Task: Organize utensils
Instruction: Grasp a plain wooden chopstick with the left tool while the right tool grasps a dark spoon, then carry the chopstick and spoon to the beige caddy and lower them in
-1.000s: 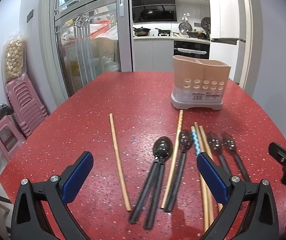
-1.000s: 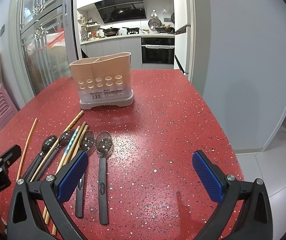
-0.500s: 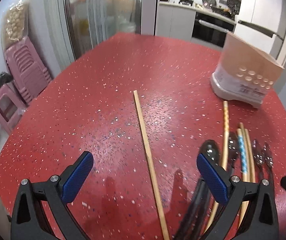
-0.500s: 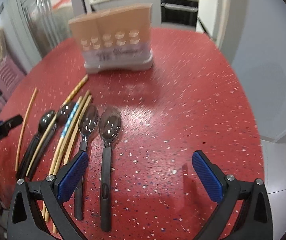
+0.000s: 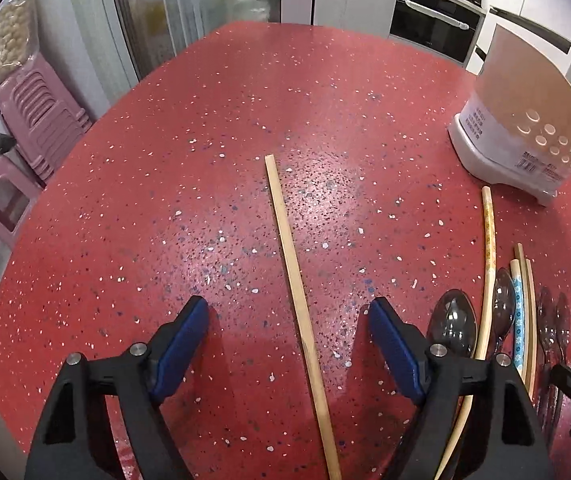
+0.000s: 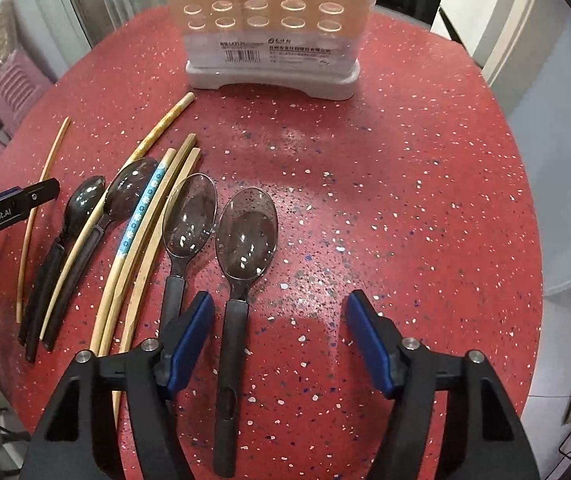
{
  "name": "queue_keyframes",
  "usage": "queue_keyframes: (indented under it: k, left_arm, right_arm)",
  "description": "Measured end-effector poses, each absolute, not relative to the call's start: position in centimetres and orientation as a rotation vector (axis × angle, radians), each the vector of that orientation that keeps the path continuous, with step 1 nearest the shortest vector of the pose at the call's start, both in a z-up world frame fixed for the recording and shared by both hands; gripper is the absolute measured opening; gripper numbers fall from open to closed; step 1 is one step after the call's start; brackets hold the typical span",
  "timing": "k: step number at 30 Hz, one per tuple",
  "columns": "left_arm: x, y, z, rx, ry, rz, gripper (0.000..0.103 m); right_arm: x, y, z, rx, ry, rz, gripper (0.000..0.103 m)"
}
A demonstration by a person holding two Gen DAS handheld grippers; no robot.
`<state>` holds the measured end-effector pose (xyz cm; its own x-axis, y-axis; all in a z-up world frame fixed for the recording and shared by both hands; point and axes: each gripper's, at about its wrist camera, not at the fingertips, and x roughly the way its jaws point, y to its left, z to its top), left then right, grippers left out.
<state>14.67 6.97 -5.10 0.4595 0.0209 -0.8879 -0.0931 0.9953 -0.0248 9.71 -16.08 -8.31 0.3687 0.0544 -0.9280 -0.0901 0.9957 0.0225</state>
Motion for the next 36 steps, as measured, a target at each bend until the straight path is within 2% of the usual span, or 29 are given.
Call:
queue_keyframes:
  k: [1, 3, 5, 6, 7, 8, 14, 20, 28, 36]
  left_arm:
    - [14.7, 7.0, -5.1, -0.071, 1.096, 0.064, 0.098]
    - [15.2, 6.9, -4.9, -0.055, 1.089, 0.033, 0.081]
    - [15.6, 6.5, -4.5, -0.044, 1.096, 0.009, 0.050]
    - [15.7, 6.3, -4.4, -0.043, 1.098, -0.007, 0.041]
    - [15.9, 6.3, -4.4, -0.036, 1.101, -0.011, 0.033]
    - [16.0, 6.3, -4.4, -0.037, 1.101, -0.015, 0.031]
    - [14.4, 6.8, -3.5, -0.109, 1.036, -0.059, 0.031]
    - [12.3, 7.5, -0.1, -0.166, 0.932, -0.094, 0.031]
    - [11.7, 6.0, 7.7, -0.216, 0.745, -0.161, 0.031]
    - [15.9, 2.5, 14.4, -0.238, 0.590, -0.248, 0.031]
  right_arm:
    - [10.0, -16.0, -8.2, -0.042, 1.197, 0.095, 0.063]
    - [10.6, -16.1, -8.2, -0.049, 1.214, 0.100, 0.058]
    - [10.9, -16.4, -7.9, -0.045, 1.222, 0.115, 0.036]
    - [11.1, -16.4, -8.0, -0.045, 1.223, 0.119, 0.030]
    - [11.3, -16.7, -7.9, -0.041, 1.225, 0.125, 0.017]
    - [11.5, -16.9, -7.8, -0.040, 1.226, 0.128, 0.013]
    - [11.7, -19.0, -7.7, 0.033, 1.197, 0.182, 0.013]
    - [11.4, -21.7, -6.0, 0.147, 1.106, 0.247, 0.013]
    - [10.9, -22.3, 0.5, 0.217, 0.903, 0.299, 0.013]
    - [14.4, -22.0, 6.2, 0.216, 0.756, 0.302, 0.013]
